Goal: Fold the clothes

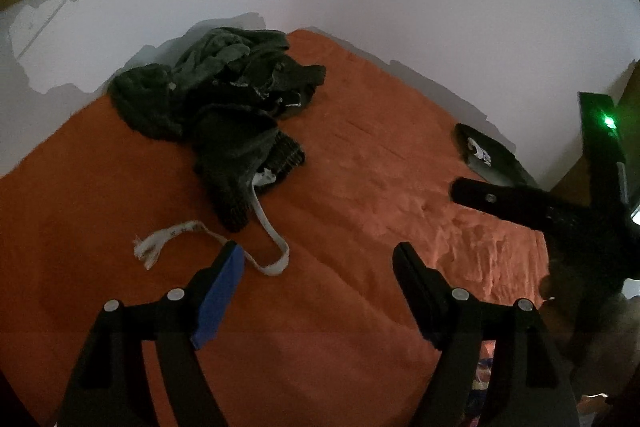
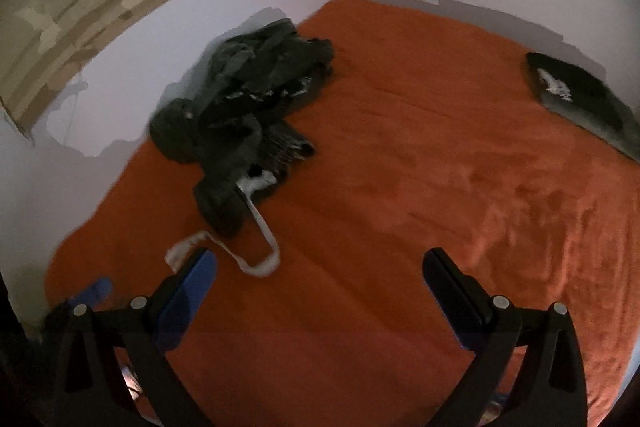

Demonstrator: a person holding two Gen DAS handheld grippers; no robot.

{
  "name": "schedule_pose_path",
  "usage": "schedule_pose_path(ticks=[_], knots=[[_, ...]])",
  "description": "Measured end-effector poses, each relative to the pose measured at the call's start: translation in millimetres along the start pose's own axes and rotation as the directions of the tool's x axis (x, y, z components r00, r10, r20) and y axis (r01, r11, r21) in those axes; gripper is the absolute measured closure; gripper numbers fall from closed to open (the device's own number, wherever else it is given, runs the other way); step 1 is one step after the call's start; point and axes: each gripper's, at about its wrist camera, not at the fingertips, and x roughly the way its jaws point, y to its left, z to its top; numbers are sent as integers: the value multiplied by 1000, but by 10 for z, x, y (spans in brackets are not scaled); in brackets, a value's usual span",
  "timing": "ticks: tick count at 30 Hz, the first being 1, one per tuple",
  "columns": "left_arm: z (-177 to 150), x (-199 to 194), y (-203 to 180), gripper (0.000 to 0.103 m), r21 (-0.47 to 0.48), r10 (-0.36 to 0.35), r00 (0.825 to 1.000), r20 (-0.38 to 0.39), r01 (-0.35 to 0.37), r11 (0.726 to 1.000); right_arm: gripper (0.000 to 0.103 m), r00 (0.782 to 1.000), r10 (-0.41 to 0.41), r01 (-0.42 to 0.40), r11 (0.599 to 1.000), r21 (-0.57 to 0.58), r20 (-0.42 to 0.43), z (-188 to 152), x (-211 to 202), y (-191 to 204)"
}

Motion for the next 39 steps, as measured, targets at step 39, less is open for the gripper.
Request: schedule_pose_path(ticks=[39], knots=[[176, 1670, 1531, 25, -406, -61, 993, -99, 15, 914, 13, 959, 118, -83, 986, 141, -258, 1924, 3930, 1271]])
